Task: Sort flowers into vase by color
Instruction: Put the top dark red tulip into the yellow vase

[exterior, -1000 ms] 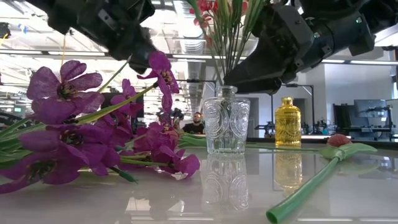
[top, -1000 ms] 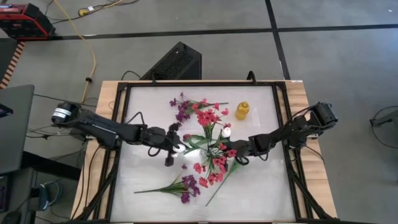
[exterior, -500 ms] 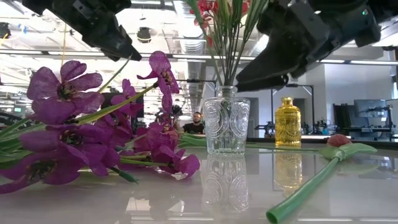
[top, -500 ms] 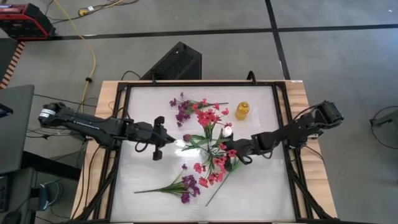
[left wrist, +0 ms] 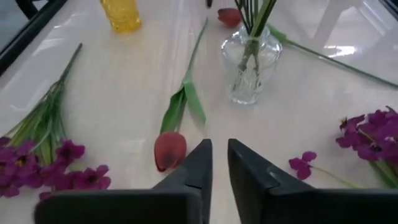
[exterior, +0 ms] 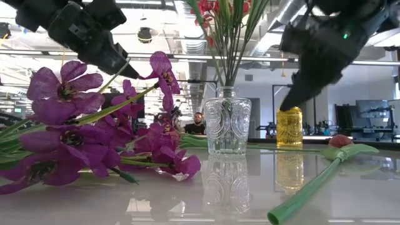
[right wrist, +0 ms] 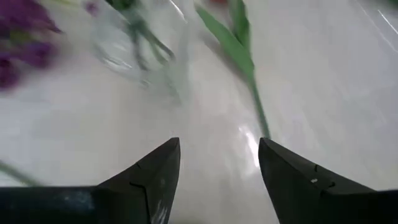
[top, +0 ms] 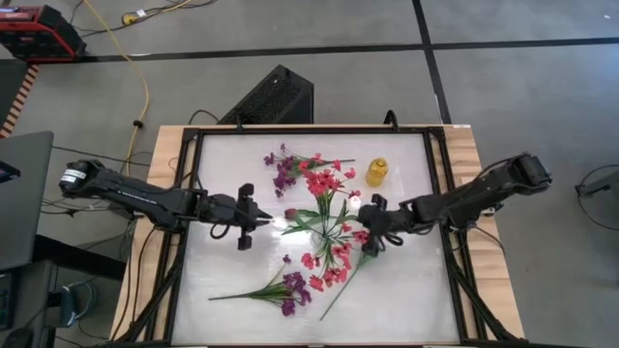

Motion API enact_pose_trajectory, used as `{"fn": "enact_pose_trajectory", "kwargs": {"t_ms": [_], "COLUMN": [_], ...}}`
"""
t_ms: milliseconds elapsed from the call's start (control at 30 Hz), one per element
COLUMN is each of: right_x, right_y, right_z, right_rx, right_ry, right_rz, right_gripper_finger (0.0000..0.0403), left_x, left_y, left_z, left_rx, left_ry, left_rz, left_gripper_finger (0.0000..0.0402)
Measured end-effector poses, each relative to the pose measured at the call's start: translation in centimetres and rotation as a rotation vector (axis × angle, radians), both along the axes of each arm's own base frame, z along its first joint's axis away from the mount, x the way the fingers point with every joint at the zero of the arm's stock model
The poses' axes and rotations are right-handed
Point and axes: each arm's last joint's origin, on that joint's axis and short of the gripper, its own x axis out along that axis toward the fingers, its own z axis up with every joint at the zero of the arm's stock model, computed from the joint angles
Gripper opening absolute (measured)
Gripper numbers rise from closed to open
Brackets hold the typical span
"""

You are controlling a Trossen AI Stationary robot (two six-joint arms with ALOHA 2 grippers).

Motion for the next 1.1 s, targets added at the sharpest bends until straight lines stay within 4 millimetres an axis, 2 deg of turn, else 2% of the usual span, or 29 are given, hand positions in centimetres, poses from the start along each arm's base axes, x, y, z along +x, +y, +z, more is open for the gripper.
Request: {"fn": "enact_pose_trajectory", "kwargs": {"t_ms": [167, 333, 600, 933, 1000, 1100], "right_x": [1.0, 2.3, 3.1, 4.1, 3.8, 3.5], "right_y": [-1.1, -2.8, -4.2, -4.2, -4.2, -4.2], "right_z": [-1.8, -3.3, -4.4, -6.9, -7.4, -7.5], "right_rx": [-0.029, -0.056, -0.033, -0.043, -0.057, -0.059], "right_ry": [0.060, 0.074, 0.096, 0.143, 0.188, 0.230], "right_rz": [-0.032, -0.068, -0.075, -0.028, -0.023, -0.021], "right_gripper_finger": [0.0244, 0.0244, 0.0244, 0.0243, 0.0236, 0.0204], "left_x": [-0.3, -0.3, -0.4, -0.3, -0.3, -0.3], "left_y": [0.0, 0.0, 0.2, 0.3, 0.3, 0.3], "left_z": [-1.1, -1.2, -1.2, -1.2, -1.2, -1.2], "left_rx": [-0.014, -0.016, -0.011, 0.007, 0.005, 0.005], "left_ry": [-0.034, -0.043, -0.050, -0.056, -0.057, -0.057], "left_rz": [0.003, 0.003, 0.065, 0.083, 0.081, 0.081], "left_gripper_finger": [0.0084, 0.0103, 0.0105, 0.0105, 0.0105, 0.0105]}}
